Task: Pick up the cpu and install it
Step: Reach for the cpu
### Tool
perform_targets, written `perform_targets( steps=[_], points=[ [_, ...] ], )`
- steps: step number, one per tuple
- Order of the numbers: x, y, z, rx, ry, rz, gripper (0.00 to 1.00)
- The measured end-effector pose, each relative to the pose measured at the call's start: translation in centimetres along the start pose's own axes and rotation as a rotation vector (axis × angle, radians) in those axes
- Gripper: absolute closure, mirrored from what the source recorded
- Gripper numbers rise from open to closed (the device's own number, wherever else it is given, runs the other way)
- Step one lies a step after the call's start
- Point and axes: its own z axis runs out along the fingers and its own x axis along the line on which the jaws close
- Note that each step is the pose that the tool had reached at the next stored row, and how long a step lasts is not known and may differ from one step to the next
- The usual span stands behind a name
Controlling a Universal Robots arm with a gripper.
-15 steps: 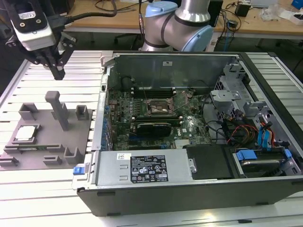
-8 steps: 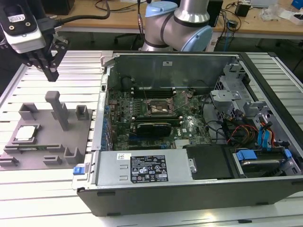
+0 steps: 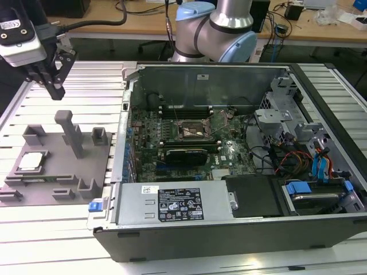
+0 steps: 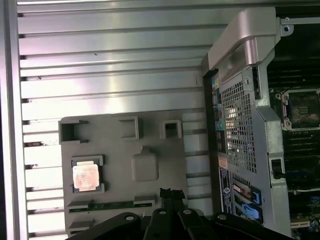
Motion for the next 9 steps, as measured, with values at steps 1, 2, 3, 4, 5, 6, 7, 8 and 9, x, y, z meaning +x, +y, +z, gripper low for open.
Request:
perform_targets(
  steps=[1, 2, 3, 4, 5, 6, 7, 8, 9],
  points=[
    [0.13, -0.01, 0.06, 0.0000, 0.0000, 0.000, 0.89],
    [0.28, -0.03, 0.13, 0.0000, 0.0000, 0.000, 0.89],
    [0.47, -0.05, 0.22, 0.0000, 0.0000, 0.000, 0.89],
    [0.67, -0.07, 0.31, 0.0000, 0.0001, 0.000, 0.89],
    [0.94, -0.09, 0.42, 0.0000, 0.0000, 0.000, 0.89],
    [1.14, -0.11, 0.50, 0.0000, 0.0001, 0.000, 0.89],
    [1.43, -0.13, 0.61, 0.0000, 0.0000, 0.000, 0.89],
    [1.82, -0.16, 0.77, 0.0001, 0.0000, 0.000, 0.89],
    [2.32, -0.19, 0.96, 0.0001, 0.0001, 0.000, 0.89]
  ],
)
